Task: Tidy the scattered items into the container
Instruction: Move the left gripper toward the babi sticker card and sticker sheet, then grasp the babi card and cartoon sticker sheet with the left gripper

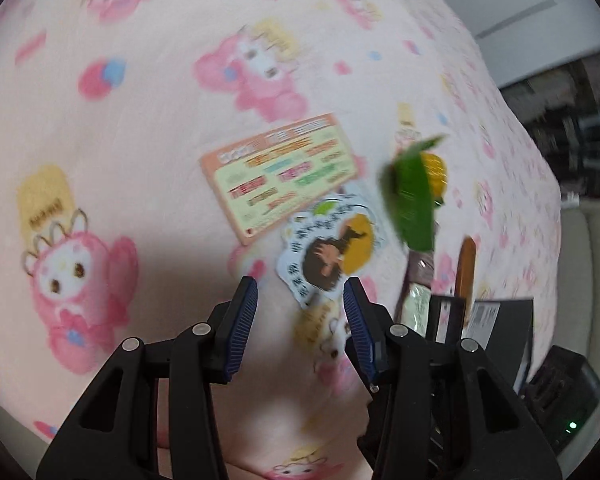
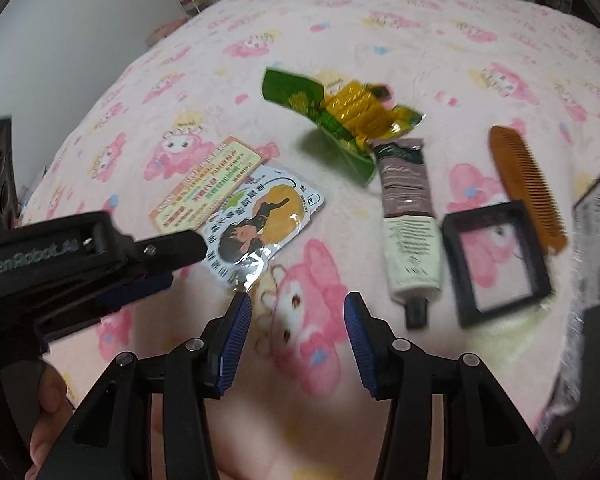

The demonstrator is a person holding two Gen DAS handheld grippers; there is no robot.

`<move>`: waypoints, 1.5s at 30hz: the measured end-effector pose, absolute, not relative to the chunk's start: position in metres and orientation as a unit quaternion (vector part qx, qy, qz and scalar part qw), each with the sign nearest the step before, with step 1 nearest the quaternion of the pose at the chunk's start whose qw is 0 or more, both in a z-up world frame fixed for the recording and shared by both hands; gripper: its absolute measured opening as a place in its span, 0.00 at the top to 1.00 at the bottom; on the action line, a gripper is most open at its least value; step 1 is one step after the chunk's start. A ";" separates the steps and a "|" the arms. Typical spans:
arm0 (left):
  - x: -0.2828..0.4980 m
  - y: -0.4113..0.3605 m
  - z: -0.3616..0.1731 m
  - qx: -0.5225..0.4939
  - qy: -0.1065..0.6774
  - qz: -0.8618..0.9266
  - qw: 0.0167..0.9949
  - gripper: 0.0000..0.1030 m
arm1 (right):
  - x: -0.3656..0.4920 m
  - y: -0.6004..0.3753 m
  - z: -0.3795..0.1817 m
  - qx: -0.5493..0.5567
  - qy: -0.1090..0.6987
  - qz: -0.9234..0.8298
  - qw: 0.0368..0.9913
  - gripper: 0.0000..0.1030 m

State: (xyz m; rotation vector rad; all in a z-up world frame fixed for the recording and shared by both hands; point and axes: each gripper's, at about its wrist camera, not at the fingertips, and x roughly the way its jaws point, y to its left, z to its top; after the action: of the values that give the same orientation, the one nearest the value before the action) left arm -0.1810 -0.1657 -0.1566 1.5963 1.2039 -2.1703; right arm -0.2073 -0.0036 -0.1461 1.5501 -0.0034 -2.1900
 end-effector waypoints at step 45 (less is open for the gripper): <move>-0.169 -0.206 -0.155 0.477 0.436 -0.741 0.181 0.78 | -0.217 -0.042 -0.143 0.560 0.047 -0.773 0.296 0.56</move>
State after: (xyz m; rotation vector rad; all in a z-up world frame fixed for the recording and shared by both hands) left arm -0.1687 -0.2064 -0.1549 1.3475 1.2328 -2.0935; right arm -0.2173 -0.0424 -0.1434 1.4894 0.1240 -2.0554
